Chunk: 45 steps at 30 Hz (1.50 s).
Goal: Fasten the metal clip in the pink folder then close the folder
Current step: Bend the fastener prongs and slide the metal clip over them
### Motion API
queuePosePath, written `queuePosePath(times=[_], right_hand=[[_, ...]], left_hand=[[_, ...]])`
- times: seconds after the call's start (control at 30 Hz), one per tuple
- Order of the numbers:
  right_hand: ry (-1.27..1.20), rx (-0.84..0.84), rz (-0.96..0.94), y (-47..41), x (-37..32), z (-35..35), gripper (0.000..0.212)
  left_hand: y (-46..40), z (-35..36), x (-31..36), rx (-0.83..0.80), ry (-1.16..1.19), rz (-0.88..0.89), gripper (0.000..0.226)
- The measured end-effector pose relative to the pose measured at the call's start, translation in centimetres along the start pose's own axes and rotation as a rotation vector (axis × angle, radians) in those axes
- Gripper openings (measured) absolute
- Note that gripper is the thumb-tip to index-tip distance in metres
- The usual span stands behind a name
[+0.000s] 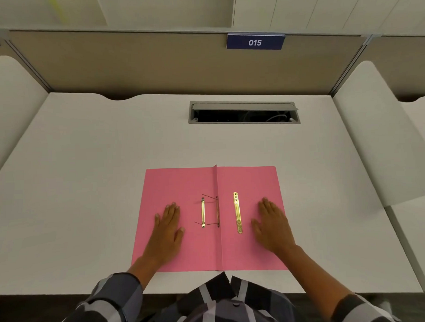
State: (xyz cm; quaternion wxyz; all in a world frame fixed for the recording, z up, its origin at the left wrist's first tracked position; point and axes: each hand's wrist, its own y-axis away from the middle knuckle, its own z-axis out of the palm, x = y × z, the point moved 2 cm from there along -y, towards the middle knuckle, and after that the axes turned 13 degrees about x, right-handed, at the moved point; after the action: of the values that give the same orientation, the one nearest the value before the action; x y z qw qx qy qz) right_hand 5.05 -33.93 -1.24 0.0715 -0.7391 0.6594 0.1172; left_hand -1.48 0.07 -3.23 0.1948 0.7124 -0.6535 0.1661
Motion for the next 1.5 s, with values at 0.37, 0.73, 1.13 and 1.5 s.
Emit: queuePosePath(times=[0.37,0.73,1.13,1.5], right_hand=[[-0.283,-0.231,-0.006,-6.1,-5.1,-2.2,0.095],[-0.119,-0.272,-0.085,-8.5,-6.2,-1.8,0.100],[-0.159,-0.306,-0.051,-9.9,-6.3,-1.8,0.093],[-0.483,-0.277,0.075,-8.3,-7.2,-1.8,0.065]], left_hand=[[1.7,-0.2,3.9,0.305,0.513,-0.386,0.029],[1.7,1.6,5.8,0.116,0.738,-0.577,0.025],[0.1,2.4,7.7,0.111,0.904,-0.670,0.016],[-0.1,2.2,8.6,0.108,1.036,-0.673,0.015]])
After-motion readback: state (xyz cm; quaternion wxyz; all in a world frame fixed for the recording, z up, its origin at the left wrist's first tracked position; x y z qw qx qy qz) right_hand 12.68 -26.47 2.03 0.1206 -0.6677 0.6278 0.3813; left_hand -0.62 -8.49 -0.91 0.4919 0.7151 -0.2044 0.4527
